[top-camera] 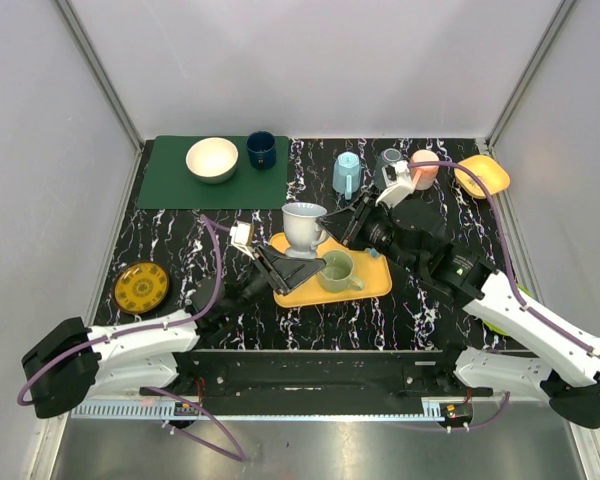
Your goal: Turn the mug right side up
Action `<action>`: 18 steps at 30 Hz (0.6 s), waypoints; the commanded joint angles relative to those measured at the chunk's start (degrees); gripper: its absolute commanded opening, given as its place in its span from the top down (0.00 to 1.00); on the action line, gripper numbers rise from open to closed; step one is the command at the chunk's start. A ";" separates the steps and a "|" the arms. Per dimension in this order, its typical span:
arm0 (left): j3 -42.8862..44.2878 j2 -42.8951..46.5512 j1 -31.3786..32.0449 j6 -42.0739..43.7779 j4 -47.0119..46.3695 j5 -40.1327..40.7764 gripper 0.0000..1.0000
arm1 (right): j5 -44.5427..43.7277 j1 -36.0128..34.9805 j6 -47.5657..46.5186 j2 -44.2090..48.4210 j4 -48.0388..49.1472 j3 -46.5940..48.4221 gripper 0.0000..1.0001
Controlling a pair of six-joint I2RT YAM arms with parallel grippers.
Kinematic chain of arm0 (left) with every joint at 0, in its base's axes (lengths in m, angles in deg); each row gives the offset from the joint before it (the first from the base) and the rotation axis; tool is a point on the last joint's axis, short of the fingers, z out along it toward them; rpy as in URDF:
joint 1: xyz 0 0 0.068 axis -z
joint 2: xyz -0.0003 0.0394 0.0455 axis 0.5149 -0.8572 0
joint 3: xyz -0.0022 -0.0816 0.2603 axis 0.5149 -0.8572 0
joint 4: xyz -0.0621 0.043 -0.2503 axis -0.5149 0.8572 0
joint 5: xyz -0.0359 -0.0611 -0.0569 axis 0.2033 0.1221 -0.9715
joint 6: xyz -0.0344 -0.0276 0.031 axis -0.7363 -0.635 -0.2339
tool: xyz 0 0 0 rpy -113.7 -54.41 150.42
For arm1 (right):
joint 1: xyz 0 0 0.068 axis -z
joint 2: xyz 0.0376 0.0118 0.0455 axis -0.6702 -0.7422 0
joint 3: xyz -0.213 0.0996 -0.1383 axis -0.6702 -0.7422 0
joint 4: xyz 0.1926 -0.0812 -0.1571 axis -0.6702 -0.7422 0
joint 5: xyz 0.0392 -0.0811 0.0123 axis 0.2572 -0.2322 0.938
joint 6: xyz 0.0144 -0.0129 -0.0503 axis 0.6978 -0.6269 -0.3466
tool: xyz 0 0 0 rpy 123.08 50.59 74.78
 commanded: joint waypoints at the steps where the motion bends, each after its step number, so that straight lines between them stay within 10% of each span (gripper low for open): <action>1: 0.96 3.58 0.14 0.11 -6.85 2.97 0.01 | 2.86 1.18 0.19 3.08 3.44 1.77 1.00; 18: -7.04 12.63 0.14 1.43 1.23 7.21 0.01 | 1.63 1.54 -1.92 4.84 0.80 -1.93 1.00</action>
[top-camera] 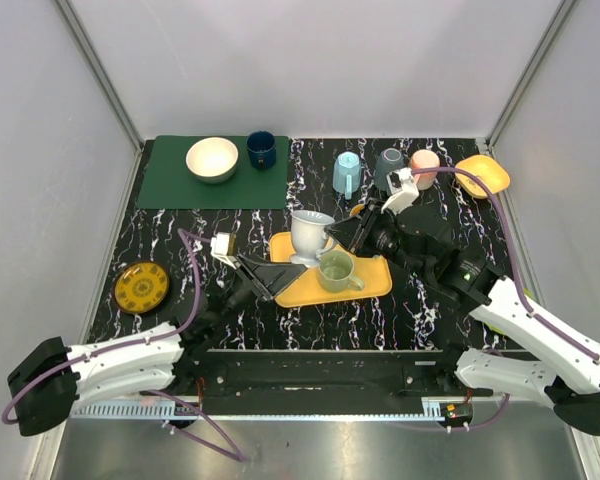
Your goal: Turn the mug right side up
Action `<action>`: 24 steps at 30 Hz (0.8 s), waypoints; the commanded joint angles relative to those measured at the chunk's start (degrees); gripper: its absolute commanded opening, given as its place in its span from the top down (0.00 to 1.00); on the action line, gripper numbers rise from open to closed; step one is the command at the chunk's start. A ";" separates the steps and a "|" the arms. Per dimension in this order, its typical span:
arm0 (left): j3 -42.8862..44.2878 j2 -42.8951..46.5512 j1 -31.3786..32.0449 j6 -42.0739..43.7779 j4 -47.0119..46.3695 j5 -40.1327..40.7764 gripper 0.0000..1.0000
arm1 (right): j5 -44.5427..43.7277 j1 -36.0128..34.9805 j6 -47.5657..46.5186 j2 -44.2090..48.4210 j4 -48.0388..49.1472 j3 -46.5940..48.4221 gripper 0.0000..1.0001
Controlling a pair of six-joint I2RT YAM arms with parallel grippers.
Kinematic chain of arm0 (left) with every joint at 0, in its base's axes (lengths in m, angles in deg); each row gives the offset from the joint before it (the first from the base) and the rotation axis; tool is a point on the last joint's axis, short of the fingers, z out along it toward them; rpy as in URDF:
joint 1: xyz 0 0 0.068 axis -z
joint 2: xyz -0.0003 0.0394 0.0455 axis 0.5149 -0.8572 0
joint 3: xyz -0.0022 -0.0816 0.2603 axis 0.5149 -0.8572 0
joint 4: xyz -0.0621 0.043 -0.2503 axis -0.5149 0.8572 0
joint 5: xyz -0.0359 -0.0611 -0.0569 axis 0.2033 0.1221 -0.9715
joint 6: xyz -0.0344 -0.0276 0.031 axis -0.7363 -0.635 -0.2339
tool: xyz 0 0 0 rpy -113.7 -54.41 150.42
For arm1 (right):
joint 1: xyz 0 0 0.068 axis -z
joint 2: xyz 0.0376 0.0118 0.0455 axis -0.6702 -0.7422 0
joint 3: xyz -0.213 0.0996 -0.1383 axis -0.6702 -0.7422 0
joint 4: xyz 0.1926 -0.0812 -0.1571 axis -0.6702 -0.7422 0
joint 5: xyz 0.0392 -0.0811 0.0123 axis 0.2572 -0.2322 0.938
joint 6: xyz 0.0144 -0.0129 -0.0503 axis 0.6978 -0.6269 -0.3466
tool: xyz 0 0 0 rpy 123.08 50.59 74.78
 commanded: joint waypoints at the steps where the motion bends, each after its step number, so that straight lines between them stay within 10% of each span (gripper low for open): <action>1: -2.37 3.02 -0.02 0.92 -0.73 3.06 0.01 | 0.51 0.31 -0.28 1.50 4.17 -0.53 1.00; 10: -8.25 15.31 -0.02 0.74 9.71 4.82 0.01 | 1.04 0.31 -0.46 -1.84 6.54 -2.90 1.00; 24: -9.41 51.79 -0.02 3.56 53.31 14.47 0.01 | 1.75 0.31 -2.03 -11.77 12.96 -2.91 1.00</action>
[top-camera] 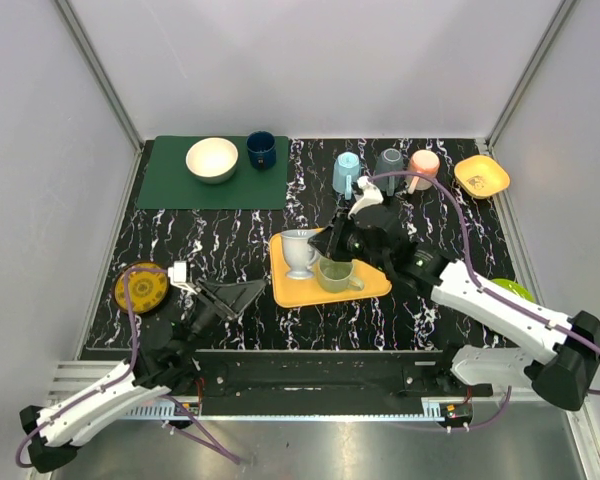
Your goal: Turn the mug right side up
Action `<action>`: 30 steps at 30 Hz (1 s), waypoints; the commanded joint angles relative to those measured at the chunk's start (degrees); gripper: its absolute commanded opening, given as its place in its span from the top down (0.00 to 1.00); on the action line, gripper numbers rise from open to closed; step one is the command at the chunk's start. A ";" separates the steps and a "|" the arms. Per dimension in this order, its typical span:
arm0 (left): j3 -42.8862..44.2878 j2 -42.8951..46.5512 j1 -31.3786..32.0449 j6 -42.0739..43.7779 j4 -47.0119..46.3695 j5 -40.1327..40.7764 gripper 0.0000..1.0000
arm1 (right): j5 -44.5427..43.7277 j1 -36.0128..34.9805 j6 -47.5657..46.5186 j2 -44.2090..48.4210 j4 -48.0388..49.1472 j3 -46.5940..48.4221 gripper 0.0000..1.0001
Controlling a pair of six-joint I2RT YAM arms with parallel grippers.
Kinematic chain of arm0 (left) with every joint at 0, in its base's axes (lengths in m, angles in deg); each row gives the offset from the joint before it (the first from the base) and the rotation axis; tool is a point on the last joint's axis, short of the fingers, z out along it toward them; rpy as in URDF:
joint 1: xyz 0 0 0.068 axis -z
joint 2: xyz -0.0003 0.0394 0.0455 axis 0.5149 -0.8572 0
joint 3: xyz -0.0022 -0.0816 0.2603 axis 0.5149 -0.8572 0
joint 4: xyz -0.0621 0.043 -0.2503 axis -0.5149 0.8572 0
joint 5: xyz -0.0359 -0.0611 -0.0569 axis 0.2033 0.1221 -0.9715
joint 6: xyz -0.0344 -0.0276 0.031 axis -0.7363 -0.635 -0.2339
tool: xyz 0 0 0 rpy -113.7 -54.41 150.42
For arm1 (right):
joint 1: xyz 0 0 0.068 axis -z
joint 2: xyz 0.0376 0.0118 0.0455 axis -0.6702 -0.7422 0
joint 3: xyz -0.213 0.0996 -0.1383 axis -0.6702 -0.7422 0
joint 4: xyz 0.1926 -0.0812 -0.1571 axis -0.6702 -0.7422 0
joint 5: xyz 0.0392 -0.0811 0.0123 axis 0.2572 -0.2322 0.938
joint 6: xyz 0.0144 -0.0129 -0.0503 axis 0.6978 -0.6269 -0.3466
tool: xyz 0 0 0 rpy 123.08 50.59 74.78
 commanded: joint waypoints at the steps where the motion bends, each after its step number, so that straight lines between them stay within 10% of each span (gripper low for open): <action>1: 0.43 6.77 -0.02 1.63 15.45 5.06 0.01 | 0.48 0.27 -1.03 -2.96 10.81 1.47 1.00; 30: 6.85 12.15 -0.02 8.93 31.66 11.40 0.01 | -12.18 0.27 -17.30 -25.74 36.48 -3.79 1.00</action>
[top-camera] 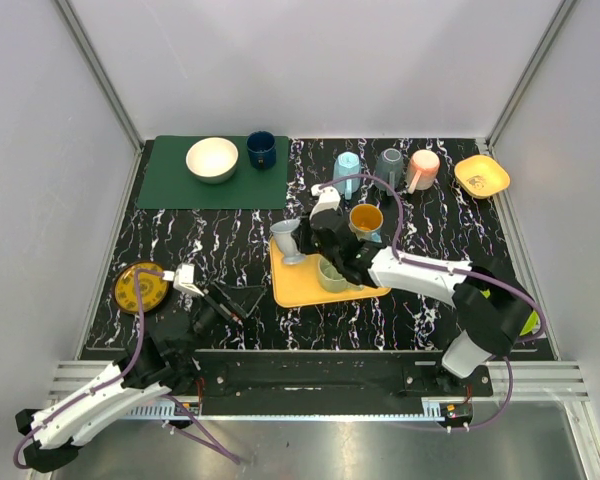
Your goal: Turn the mug right side up
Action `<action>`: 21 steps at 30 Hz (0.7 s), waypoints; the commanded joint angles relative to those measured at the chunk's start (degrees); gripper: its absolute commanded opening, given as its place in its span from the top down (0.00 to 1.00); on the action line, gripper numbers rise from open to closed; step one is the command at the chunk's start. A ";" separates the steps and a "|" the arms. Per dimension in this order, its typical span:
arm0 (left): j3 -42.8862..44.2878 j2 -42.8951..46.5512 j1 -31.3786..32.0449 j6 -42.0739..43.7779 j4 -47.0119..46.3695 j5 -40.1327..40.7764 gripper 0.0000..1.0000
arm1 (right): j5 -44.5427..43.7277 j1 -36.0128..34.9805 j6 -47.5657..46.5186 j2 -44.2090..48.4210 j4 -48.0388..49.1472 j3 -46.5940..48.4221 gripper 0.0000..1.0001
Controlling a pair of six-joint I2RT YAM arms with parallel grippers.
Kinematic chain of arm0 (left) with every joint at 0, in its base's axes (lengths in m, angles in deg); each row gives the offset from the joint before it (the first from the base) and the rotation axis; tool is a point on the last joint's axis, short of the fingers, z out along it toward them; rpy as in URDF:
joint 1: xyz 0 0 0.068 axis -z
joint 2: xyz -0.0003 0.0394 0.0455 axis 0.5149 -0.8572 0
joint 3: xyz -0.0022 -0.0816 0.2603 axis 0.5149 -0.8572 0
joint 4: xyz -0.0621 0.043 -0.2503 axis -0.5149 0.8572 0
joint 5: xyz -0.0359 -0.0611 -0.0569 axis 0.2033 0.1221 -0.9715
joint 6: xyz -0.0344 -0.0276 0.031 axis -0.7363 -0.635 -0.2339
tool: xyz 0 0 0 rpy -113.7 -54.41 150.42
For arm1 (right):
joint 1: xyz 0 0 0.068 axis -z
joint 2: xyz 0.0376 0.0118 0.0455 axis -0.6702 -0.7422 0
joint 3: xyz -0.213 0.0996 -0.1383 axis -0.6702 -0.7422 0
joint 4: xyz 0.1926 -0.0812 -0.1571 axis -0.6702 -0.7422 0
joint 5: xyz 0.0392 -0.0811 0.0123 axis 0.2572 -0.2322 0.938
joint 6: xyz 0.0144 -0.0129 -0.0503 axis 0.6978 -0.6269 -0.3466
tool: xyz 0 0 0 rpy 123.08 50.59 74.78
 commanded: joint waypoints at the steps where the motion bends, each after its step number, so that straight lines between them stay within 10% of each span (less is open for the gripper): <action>1: 0.51 9.24 -0.02 0.67 -1.61 1.54 0.01 | -3.39 0.25 -1.23 -0.10 11.26 -3.28 1.00; 21: -2.13 7.74 -0.02 -1.09 -4.07 -0.04 0.01 | -5.68 -3.62 2.37 3.94 3.81 -11.64 0.88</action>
